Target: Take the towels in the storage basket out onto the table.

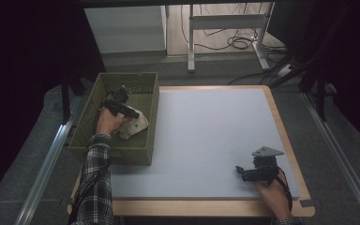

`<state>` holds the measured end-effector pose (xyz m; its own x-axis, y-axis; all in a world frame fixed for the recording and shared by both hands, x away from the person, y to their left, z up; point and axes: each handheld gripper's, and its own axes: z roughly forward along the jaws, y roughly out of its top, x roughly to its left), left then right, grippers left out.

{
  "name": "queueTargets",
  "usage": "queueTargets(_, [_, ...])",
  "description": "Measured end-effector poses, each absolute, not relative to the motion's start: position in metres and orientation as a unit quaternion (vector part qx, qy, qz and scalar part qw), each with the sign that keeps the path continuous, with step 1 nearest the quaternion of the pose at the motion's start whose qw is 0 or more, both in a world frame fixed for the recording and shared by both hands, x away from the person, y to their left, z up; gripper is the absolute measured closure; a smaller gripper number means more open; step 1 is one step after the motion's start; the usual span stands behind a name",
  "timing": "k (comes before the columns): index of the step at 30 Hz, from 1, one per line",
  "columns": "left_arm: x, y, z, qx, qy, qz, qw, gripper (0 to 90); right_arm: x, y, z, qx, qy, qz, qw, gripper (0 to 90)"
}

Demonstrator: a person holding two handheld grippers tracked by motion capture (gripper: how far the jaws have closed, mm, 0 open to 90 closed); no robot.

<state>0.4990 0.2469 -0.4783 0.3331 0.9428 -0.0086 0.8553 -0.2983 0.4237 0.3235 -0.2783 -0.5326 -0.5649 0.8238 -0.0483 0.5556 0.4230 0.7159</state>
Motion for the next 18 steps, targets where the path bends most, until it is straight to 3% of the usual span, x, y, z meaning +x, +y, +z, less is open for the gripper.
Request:
queueTargets(5, [0.501,0.247,-0.488,0.793,0.589,0.068,0.142,21.5,0.323,-0.278,-0.533,0.421,0.819,0.334,0.201,4.7])
queueTargets(10, [0.499,0.253,-0.485,0.788,0.594,0.053,0.149,64.5,0.324,-0.278,-0.533,0.421,0.819,0.334,0.201,4.7])
queueTargets(13, [0.497,0.253,-0.482,0.790,0.591,0.059,0.150,73.3,0.324,-0.278,-0.533,0.421,0.819,0.334,0.201,4.7])
queueTargets(18, [0.492,0.253,-0.474,0.786,0.588,0.084,0.173,75.8,0.324,-0.278,-0.533,0.421,0.819,0.334,0.201,4.7])
